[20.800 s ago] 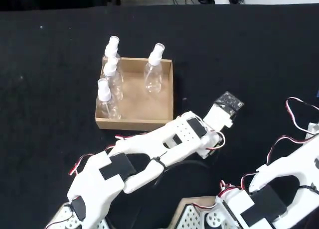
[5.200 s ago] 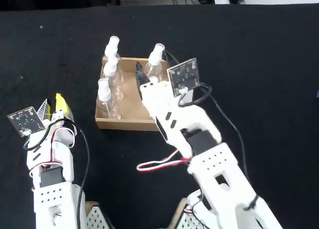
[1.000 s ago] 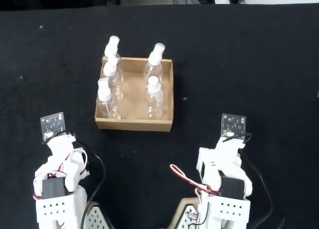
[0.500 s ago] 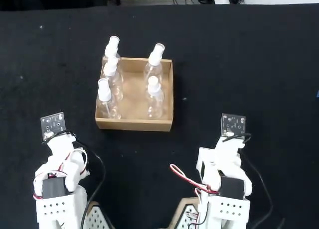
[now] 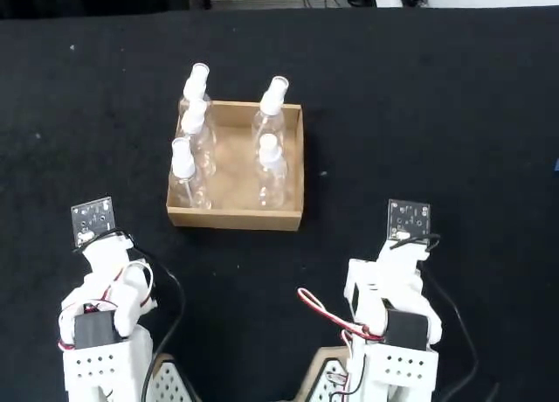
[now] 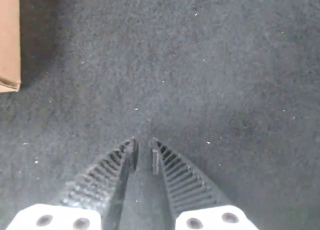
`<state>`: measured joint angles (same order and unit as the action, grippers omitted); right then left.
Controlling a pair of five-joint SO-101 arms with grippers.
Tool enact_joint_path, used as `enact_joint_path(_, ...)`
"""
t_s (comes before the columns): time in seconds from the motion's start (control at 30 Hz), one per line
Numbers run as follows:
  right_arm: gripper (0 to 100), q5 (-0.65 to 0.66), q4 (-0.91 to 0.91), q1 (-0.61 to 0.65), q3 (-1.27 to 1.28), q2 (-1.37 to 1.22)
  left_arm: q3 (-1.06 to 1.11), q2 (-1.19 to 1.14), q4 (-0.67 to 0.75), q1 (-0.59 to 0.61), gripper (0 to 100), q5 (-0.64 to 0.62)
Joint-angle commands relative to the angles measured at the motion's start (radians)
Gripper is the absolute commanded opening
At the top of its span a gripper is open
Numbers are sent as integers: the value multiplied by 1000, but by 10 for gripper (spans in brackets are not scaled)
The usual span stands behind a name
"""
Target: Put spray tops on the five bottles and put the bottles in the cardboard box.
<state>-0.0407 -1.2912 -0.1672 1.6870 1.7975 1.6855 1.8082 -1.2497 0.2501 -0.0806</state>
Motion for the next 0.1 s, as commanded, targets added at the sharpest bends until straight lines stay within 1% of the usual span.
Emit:
enact_joint_path(0.0,11,3,-8,-9,-4,97,15,21,-20,-5,30,5)
enact_joint_path(0.07,11,3,-8,-9,-4,97,15,21,-20,-5,30,5)
